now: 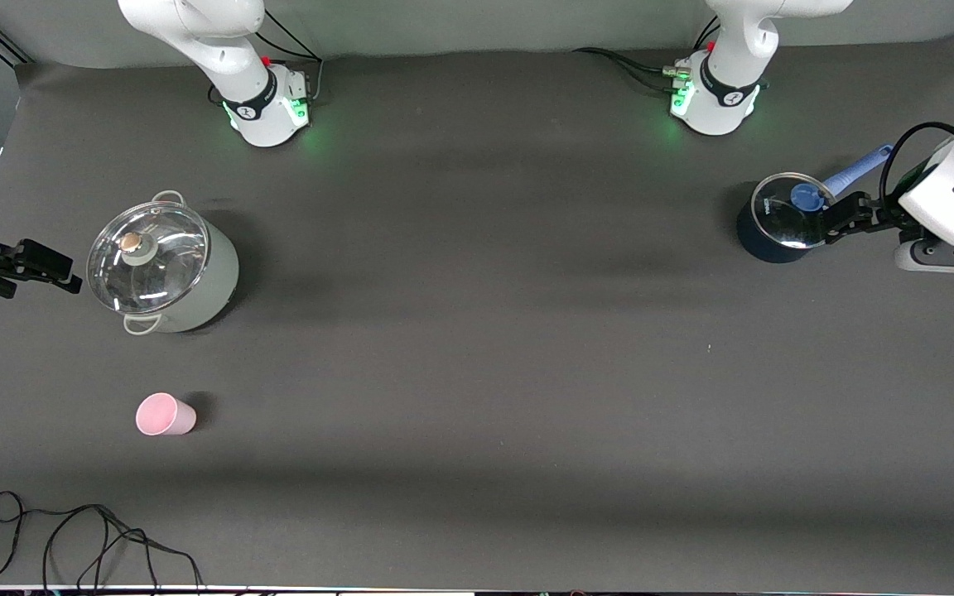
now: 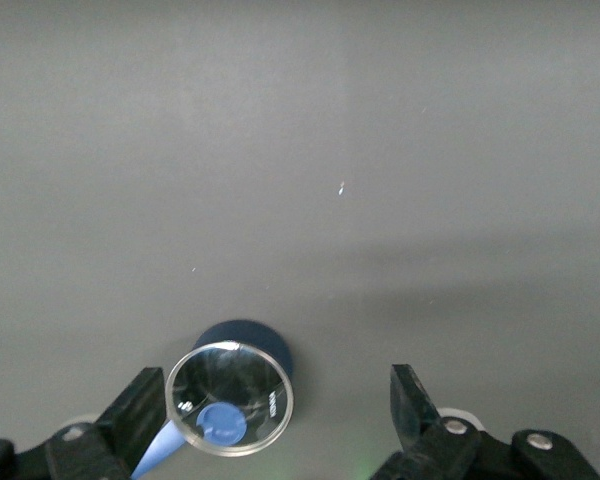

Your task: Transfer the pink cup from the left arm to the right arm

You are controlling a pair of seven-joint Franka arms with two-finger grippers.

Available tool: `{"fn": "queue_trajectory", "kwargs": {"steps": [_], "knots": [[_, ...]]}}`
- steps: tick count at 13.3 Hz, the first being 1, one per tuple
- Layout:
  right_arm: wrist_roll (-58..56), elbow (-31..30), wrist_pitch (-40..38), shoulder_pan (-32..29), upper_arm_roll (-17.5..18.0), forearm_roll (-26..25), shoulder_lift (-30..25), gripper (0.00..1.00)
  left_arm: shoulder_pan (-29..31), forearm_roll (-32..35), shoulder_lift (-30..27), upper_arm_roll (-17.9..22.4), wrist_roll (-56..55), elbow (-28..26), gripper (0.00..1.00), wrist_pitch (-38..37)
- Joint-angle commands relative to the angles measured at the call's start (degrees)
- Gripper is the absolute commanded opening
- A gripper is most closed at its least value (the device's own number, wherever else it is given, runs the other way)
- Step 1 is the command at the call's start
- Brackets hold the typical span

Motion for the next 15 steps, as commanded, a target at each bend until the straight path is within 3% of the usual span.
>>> {"fn": "queue_trajectory", "kwargs": {"steps": [1, 15], "knots": [[0.87, 0.42, -0.30, -6.01, 5.95, -1.14, -0.39, 0.99, -1.01, -0.90, 1.25, 0.81, 0.66, 1.15, 1.00, -0.08], [1.13, 1.21, -5.93, -6.21, 6.42, -3.24, -0.56, 1.00, -0.49, -0.99, 3.54, 0.81, 0.66, 2.38, 1.00, -1.49]]}}
